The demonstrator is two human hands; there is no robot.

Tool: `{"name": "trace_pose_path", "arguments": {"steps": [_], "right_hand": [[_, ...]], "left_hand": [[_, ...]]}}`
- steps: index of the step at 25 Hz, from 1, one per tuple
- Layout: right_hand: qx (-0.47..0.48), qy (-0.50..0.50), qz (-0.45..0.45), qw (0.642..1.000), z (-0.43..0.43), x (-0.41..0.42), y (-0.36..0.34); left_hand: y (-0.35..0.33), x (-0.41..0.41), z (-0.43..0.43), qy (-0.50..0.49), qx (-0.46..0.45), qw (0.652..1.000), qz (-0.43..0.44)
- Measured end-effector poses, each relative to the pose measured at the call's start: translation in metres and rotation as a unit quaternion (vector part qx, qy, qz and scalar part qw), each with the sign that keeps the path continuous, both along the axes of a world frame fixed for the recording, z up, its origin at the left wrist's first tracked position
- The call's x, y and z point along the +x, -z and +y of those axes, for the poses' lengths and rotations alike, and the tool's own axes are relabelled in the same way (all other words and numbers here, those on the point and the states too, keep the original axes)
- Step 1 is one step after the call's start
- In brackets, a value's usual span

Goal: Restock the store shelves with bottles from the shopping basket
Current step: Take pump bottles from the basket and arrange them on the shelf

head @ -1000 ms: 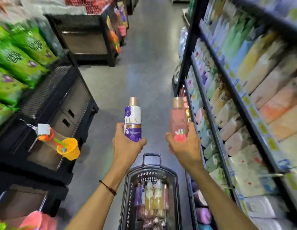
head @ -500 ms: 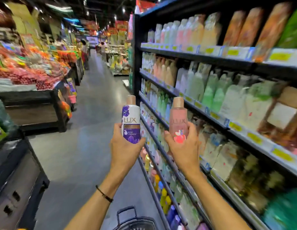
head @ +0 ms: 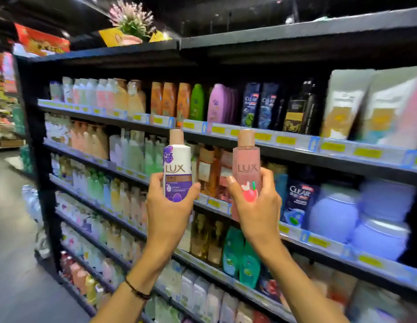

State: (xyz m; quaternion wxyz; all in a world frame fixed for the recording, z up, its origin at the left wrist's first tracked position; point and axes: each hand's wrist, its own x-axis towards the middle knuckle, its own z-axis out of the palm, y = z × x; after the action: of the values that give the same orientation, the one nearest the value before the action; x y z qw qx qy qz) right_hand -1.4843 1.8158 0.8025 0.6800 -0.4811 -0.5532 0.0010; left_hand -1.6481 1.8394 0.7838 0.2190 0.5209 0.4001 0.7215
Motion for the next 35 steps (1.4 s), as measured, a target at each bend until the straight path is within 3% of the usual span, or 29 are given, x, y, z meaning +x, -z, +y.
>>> {"name": "trace_pose_path", "arguments": {"steps": [10,18,29,35], "right_hand": [[0.08,0.171,0.015,0.982,-0.176,0.274,-0.036],[0.1,0.27,-0.016,0.958,-0.322,0.481,-0.078],[0.098,0.266,0.031,0.959,-0.373,0.586,-0.098],[0.103,0.274,0.005,0.956,-0.394,0.622,-0.121]], "left_hand": [[-0.048,0.296,-0.101,0.199,0.025,0.98,0.008],[-0.1,0.486,-0.206,0.267,0.049,0.963,0.003],[-0.131,0.603,-0.269,0.354,0.084,0.93,0.054],[-0.155,0.655,-0.288,0.424,0.083,0.901,0.02]]}}
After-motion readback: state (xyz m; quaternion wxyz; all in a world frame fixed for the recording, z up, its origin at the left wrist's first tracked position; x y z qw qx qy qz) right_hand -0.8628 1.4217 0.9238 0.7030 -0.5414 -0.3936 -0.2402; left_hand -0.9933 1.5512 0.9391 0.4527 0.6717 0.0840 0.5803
